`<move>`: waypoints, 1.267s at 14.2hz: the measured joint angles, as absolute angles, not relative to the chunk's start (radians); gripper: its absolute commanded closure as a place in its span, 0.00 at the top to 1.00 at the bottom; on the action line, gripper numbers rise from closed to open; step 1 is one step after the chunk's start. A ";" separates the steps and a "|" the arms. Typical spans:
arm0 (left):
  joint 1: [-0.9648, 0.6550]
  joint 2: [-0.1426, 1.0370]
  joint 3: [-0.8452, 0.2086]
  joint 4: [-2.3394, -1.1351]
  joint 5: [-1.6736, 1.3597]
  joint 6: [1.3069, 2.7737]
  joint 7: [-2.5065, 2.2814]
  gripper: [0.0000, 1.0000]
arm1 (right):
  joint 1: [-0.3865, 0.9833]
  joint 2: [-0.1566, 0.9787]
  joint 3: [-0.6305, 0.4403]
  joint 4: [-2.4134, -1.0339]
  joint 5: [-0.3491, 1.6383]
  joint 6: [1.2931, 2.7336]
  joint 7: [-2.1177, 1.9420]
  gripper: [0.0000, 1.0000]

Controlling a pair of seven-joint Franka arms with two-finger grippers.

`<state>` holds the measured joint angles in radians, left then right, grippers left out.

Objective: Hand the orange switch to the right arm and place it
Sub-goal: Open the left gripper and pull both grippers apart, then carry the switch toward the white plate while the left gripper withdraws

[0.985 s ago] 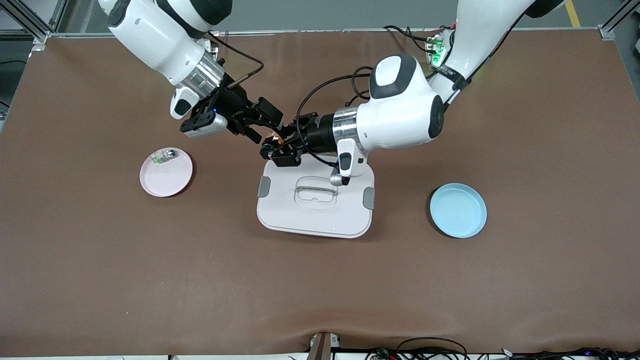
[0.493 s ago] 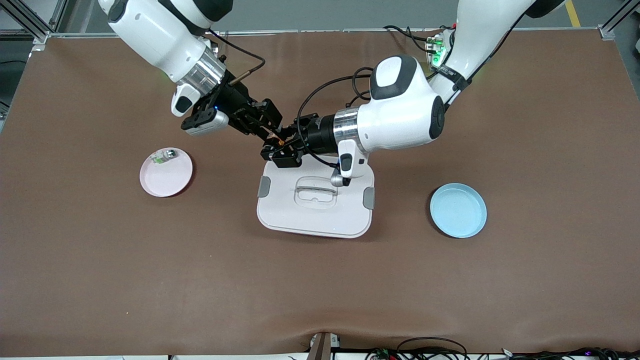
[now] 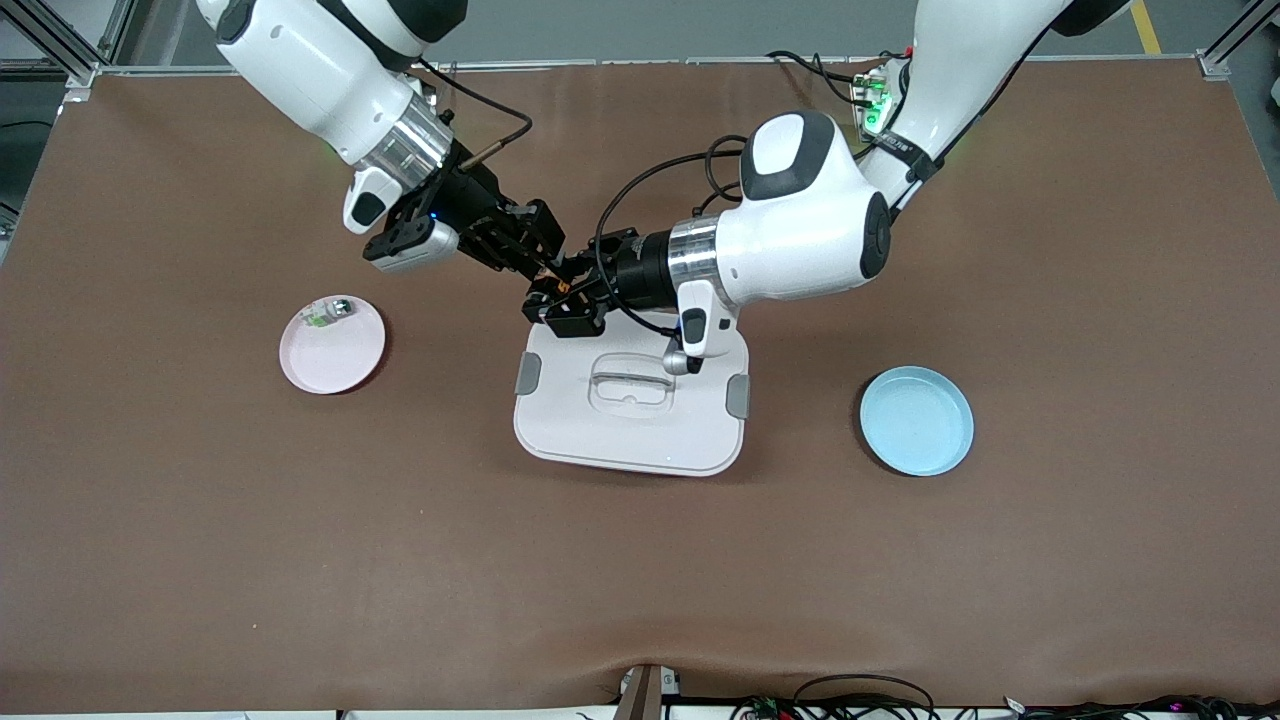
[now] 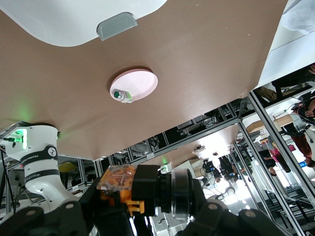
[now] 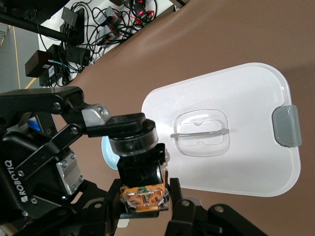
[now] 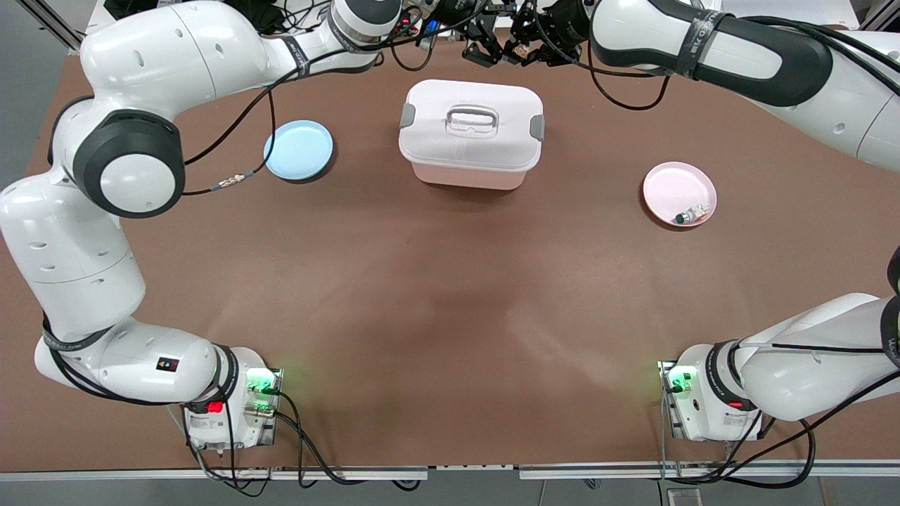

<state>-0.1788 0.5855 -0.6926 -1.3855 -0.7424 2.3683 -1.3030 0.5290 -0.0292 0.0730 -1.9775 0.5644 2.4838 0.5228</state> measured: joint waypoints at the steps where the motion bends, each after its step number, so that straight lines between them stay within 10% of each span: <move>1: -0.179 0.586 -0.691 -1.386 -0.742 2.368 -1.303 1.00 | 0.529 -0.026 0.073 -1.975 0.564 2.484 0.523 0.12; 10: -0.158 0.577 -0.688 -1.371 -0.646 2.364 -1.303 1.00 | 0.522 -0.014 0.062 -1.971 0.558 2.443 0.522 0.12; 18: 0.084 0.513 -0.687 -1.334 -0.389 2.159 -1.200 1.00 | 0.367 -0.021 0.047 -1.886 0.382 1.988 0.138 0.12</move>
<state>0.0841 0.5134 -0.6874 -1.3344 -0.3885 2.1594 -1.1995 0.3666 -0.0209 0.0468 -1.8861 0.3822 1.9881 0.1377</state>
